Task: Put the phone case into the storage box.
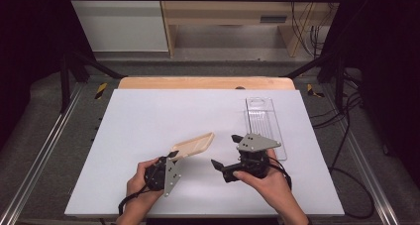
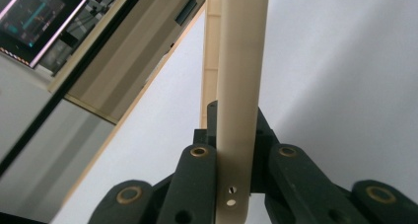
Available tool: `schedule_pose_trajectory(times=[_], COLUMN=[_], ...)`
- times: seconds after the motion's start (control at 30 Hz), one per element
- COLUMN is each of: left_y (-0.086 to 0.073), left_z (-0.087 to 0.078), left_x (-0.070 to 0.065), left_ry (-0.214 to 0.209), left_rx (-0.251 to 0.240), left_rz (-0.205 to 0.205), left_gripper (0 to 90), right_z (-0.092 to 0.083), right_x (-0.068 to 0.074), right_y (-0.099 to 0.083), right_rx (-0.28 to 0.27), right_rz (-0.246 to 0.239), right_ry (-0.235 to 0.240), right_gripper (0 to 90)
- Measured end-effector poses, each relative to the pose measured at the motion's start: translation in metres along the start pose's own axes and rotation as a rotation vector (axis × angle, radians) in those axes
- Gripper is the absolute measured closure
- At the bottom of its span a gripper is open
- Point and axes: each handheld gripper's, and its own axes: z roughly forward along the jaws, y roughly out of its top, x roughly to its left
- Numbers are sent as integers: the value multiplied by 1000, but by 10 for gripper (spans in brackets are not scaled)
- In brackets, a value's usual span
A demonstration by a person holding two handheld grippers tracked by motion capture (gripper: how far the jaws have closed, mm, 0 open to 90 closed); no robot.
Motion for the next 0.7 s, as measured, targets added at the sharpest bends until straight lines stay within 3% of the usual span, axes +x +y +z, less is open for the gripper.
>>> schedule_pose_trajectory(times=[0.1, 0.2, 0.37, 0.57, 0.7], left_y=[-1, -3, -3, -2, 2], left_z=[-2, -5, -7, -11, -13], left_x=[5, 9, 14, 17, 15], left_ry=[-15, -32, -63, -101, -130], left_rx=[-11, -26, -53, -86, -100], left_rz=[-74, -142, -243, -329, -347], left_gripper=[853, 853, 853, 853, 853], right_z=[1, 3, 5, 9, 13], right_x=[-3, -6, -7, -8, -7], right_y=[-2, -6, -9, -14, -16], right_rx=[-6, -6, -28, -42, -72], right_rz=[40, 59, 62, 78, 99], right_ry=[-6, -42, -47, -59, -67], right_gripper=[46, 44, 39, 44, 36])
